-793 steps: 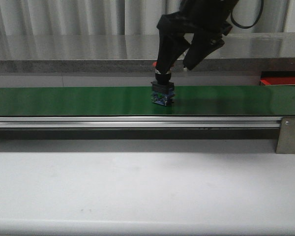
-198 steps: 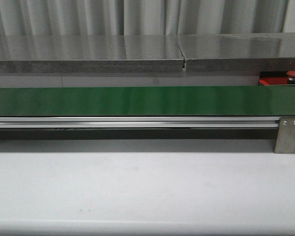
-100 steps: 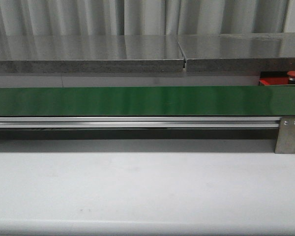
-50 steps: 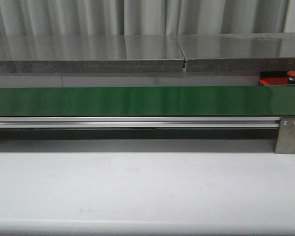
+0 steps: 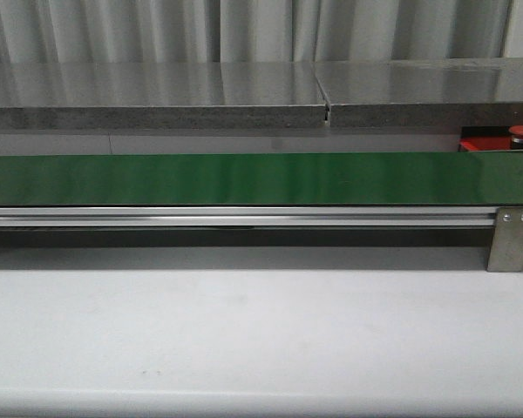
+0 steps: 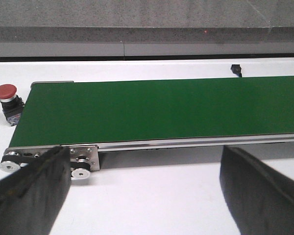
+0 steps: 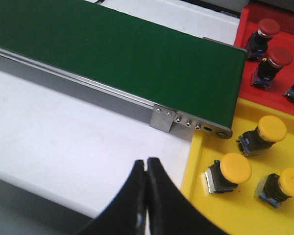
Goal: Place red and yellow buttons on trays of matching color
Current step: 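Lower the left gripper onto a yellow button in the cluster and grasp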
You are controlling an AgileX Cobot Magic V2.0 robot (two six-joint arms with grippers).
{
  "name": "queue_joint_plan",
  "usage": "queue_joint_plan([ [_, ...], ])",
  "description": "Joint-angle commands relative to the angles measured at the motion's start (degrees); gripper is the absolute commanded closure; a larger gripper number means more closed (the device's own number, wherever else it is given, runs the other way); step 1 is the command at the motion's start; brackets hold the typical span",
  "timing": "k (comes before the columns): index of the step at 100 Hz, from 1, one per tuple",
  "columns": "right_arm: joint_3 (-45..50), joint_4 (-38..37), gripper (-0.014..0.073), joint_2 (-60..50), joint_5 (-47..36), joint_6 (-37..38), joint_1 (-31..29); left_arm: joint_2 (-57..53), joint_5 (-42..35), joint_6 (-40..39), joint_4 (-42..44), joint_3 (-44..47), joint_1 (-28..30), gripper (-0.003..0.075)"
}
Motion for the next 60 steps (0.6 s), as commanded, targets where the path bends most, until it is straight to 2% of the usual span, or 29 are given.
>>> queue_joint_plan([
  [1,-1.51,1.25,0.0712,-0.31,-2.96,-0.14,0.13,0.77,-5.1,-0.31,-1.09,-2.11,-0.18,0.0104],
  [21,-1.51,1.25,0.0712,-0.31,-2.96,-0.14,0.13,8.27,-4.62,-7.55,2.09,-8.81,4.39,0.0105],
  [44,-1.51,1.25,0.0712,-0.31,-2.96,-0.14,0.13,24.97,-2.09,-7.66,0.36,-21.23,15.15,0.0157],
  [60,-1.51,1.25,0.0712,-0.31,-2.96,-0.14,0.13,37.56,-1.73,-7.66,-1.23,-28.98,21.24,0.0158],
])
